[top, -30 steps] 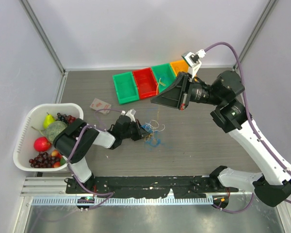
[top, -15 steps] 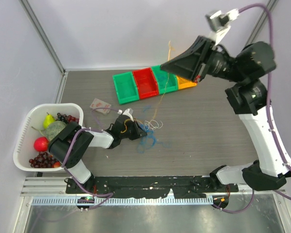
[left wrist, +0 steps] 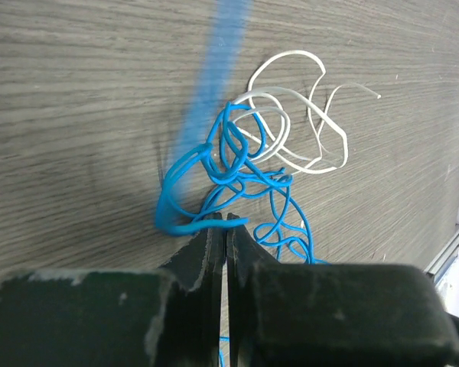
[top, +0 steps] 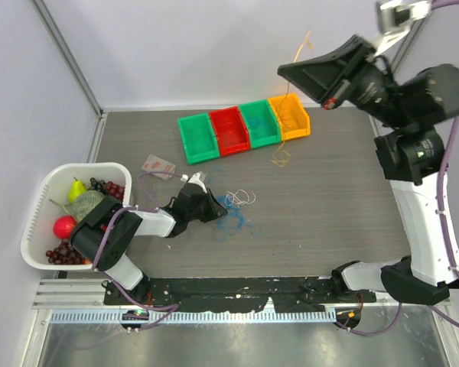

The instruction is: Untangle the cables

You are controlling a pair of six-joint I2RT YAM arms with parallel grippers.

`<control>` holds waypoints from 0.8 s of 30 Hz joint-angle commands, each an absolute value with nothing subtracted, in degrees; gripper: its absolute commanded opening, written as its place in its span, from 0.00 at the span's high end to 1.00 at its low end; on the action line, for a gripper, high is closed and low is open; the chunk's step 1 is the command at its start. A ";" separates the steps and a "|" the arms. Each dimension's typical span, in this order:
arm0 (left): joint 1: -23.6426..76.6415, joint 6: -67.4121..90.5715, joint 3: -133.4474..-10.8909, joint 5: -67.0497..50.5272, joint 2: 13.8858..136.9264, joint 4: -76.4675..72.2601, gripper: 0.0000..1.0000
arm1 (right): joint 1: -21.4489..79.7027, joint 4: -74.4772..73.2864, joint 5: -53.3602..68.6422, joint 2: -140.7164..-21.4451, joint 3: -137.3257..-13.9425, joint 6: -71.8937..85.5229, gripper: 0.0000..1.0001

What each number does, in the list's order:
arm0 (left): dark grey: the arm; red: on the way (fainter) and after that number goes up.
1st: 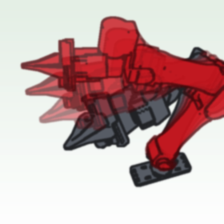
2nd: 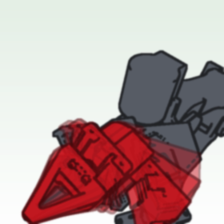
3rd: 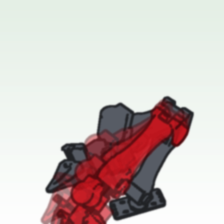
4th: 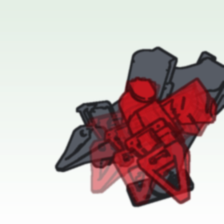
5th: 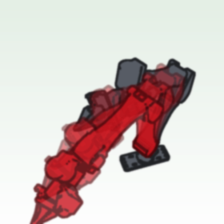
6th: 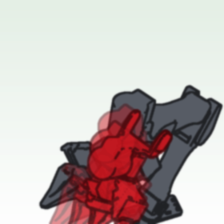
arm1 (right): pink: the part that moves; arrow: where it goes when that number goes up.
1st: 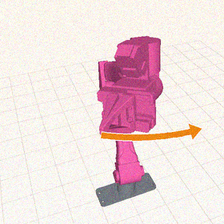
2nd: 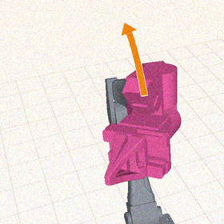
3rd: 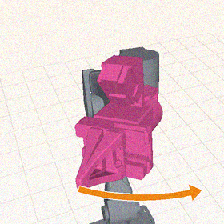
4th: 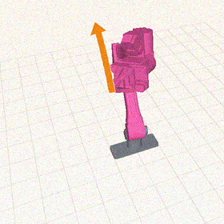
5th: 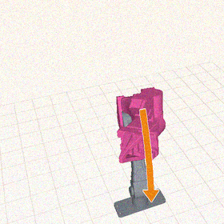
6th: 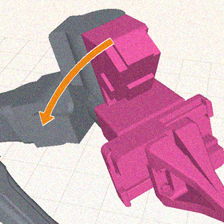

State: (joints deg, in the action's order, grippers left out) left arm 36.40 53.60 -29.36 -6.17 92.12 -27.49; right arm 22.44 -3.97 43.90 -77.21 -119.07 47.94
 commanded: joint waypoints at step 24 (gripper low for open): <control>36.65 47.99 -22.59 -14.06 84.03 -31.46 0.45 | 21.36 -35.59 -14.15 -76.73 -56.59 24.53 0.46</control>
